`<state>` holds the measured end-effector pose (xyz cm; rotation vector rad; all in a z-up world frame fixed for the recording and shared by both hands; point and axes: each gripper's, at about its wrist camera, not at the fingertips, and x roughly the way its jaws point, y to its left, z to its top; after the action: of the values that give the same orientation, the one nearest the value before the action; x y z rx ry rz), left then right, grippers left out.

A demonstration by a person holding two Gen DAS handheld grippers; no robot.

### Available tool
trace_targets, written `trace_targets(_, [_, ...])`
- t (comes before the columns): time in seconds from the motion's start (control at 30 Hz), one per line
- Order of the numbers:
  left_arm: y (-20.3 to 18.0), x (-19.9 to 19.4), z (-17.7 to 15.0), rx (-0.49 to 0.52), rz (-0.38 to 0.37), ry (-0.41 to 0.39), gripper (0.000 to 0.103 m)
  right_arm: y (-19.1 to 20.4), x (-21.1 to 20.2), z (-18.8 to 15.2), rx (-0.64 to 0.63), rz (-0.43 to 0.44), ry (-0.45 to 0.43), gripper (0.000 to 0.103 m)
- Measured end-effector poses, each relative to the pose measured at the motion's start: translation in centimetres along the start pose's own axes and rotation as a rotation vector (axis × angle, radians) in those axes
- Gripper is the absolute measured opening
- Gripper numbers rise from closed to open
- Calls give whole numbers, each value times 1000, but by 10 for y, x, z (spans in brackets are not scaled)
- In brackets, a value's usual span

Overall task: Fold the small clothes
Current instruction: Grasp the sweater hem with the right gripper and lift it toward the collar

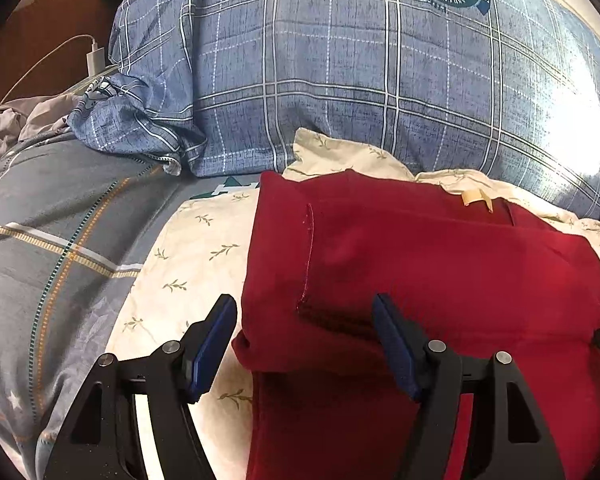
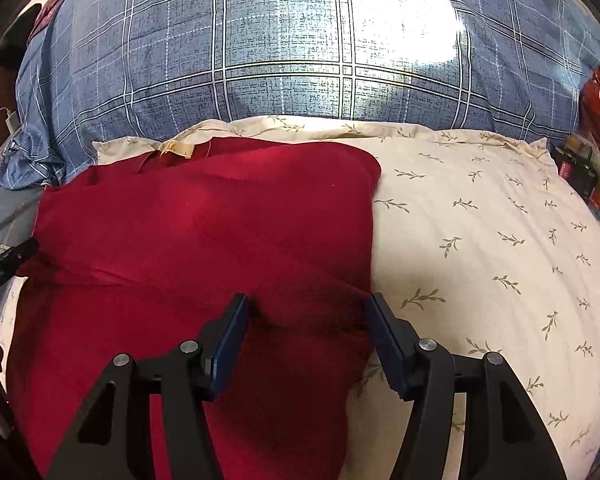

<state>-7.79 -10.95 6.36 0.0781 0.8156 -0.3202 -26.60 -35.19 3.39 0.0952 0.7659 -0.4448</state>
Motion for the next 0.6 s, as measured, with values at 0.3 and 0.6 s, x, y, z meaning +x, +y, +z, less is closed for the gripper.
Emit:
trace_targets(0.3, [13, 3, 2, -64, -20, 18, 69, -13, -23, -12, 19, 40, -14, 72])
trace_targets(0.6, [16, 7, 2, -67, -39, 50, 69, -35, -3, -1, 95, 35, -65, 18])
